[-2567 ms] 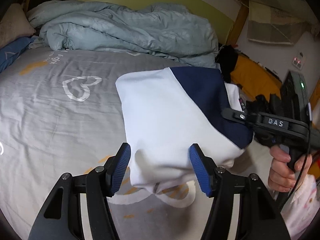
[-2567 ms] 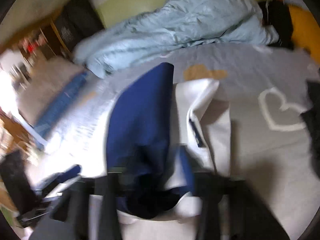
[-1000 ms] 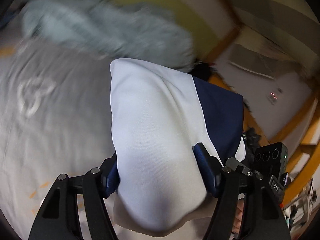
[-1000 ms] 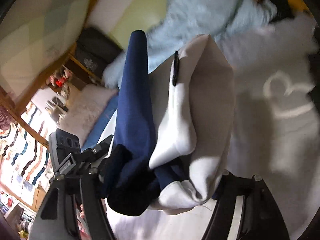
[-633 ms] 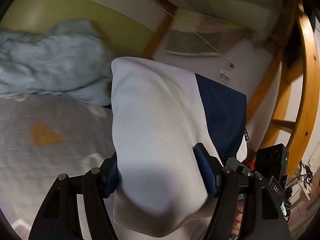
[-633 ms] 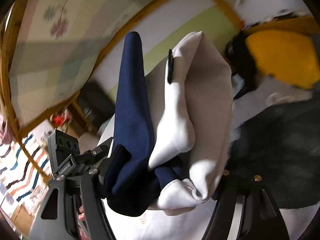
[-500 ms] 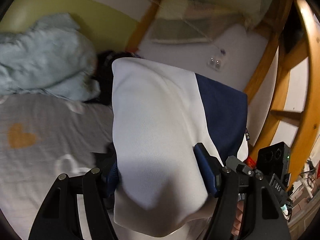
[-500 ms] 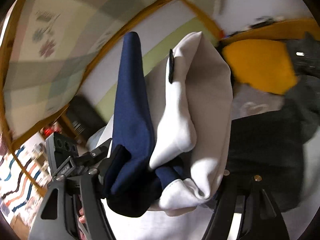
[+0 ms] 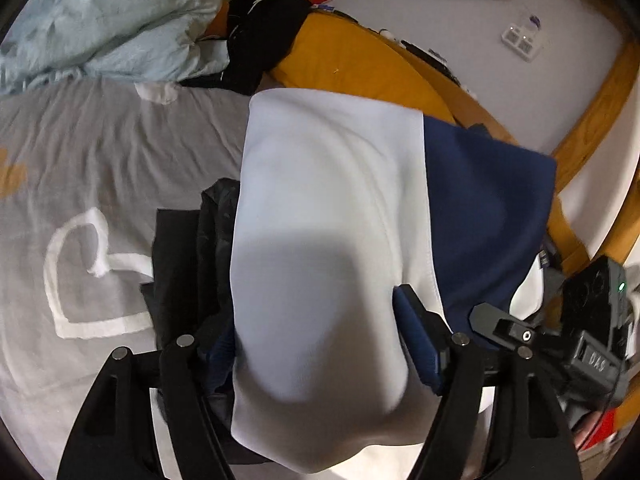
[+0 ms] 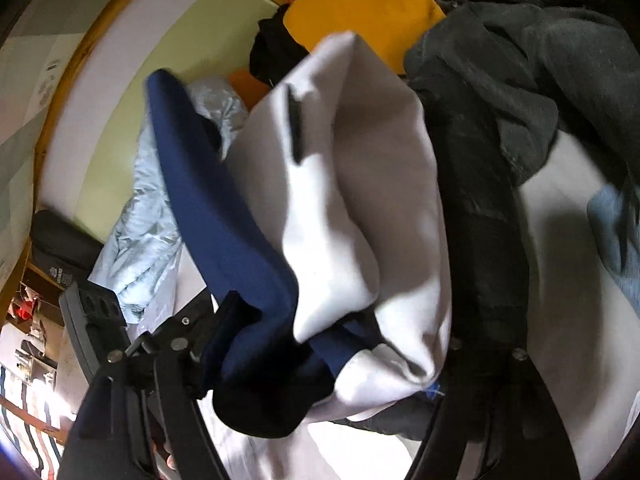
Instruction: Fold large clothes
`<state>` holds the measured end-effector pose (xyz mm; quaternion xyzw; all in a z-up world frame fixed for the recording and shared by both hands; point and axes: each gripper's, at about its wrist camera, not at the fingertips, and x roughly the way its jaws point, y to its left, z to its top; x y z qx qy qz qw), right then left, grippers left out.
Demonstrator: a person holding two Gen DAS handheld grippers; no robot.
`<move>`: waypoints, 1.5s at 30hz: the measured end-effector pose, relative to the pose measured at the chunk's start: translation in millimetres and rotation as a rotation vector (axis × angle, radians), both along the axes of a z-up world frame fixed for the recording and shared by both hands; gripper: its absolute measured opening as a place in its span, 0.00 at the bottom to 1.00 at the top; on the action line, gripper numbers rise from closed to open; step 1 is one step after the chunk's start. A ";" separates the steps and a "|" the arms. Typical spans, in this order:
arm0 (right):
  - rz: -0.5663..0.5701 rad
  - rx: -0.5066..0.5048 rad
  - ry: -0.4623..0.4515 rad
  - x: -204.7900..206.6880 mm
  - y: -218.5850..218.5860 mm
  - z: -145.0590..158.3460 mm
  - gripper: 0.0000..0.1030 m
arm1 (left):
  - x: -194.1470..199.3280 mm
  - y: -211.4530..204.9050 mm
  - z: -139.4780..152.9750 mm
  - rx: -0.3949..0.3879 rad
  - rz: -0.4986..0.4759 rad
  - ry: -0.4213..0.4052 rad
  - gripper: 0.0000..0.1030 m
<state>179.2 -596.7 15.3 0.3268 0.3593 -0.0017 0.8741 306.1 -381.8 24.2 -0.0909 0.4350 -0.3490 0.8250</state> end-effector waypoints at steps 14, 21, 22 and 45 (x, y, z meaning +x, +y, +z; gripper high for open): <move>-0.275 -0.485 -0.172 -53.7 52.4 53.7 0.80 | -68.9 37.8 59.6 0.109 0.039 -0.397 0.95; -0.226 -0.608 -0.363 -75.4 107.6 84.3 0.93 | -129.6 102.2 103.7 0.130 0.153 -0.744 1.00; -0.256 -0.658 -0.368 -71.9 119.8 83.6 0.99 | -132.5 113.9 106.0 0.111 0.184 -0.745 1.00; -0.244 -0.808 -0.348 -63.5 215.2 -62.8 1.00 | -92.1 215.2 -54.6 0.142 0.256 -0.474 1.00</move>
